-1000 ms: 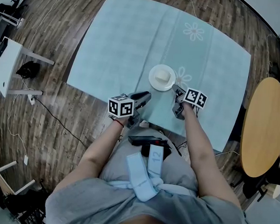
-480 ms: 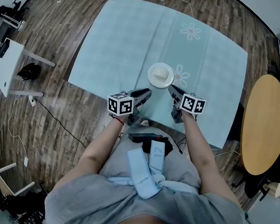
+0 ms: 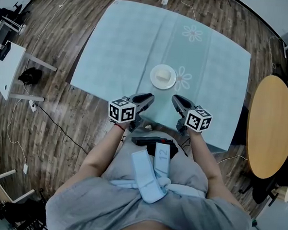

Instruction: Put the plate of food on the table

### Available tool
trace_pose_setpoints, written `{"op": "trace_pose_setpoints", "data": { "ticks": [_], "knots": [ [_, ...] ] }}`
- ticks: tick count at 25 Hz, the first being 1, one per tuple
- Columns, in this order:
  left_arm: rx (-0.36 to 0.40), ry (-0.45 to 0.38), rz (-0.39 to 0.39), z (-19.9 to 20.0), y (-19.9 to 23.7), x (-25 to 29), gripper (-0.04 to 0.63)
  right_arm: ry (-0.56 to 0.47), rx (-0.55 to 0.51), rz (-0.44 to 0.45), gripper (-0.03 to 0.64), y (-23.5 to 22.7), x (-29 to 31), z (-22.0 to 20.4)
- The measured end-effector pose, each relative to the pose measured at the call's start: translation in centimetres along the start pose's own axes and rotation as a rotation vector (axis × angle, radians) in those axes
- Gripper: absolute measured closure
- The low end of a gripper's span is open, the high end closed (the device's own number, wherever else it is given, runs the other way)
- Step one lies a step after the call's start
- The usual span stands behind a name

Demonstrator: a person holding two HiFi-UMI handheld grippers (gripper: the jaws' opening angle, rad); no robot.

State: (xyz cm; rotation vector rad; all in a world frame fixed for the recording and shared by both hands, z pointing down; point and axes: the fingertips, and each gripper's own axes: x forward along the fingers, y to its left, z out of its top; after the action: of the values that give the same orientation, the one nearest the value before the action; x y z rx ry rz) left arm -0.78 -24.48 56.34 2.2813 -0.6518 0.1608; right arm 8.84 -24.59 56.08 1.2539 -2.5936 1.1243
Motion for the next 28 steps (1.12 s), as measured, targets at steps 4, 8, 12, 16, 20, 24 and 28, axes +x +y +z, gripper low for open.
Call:
{"op": "trace_pose_setpoints", "data": {
  "ticks": [4,8,12,16,20,24,28],
  "knots": [
    [0.005,-0.005,-0.015,-0.2,-0.9,-1.1,0.536,-0.039,-0.006,0.012,0.577,1.3,-1.9,0.1],
    [0.036,-0.021,-0.026,-0.4,-2.3,-2.4,0.558,-0.089,-0.018,0.026,0.577,2.8,-3.8,0.7],
    [0.078,-0.027,-0.037,-0.4,-3.8,-3.5,0.566,-0.118,-0.054,0.041,0.577,4.2,-5.1,1.2],
    [0.11,-0.034,-0.048,-0.7,-5.3,-4.5,0.566,-0.105,-0.124,0.065,0.577,5.7,-5.9,0.8],
    [0.162,-0.043,-0.067,-1.0,-6.5,-5.5,0.566,-0.13,-0.151,0.12,0.577,7.2,-7.3,0.6],
    [0.188,-0.061,-0.104,-1.3,-7.4,-6.4,0.566,-0.138,-0.178,0.154,0.577,8.4,-8.4,0.5],
    [0.224,-0.056,-0.125,-1.7,-8.7,-6.6,0.566,-0.135,-0.21,0.164,0.577,9.3,-9.4,0.1]
  ]
}}
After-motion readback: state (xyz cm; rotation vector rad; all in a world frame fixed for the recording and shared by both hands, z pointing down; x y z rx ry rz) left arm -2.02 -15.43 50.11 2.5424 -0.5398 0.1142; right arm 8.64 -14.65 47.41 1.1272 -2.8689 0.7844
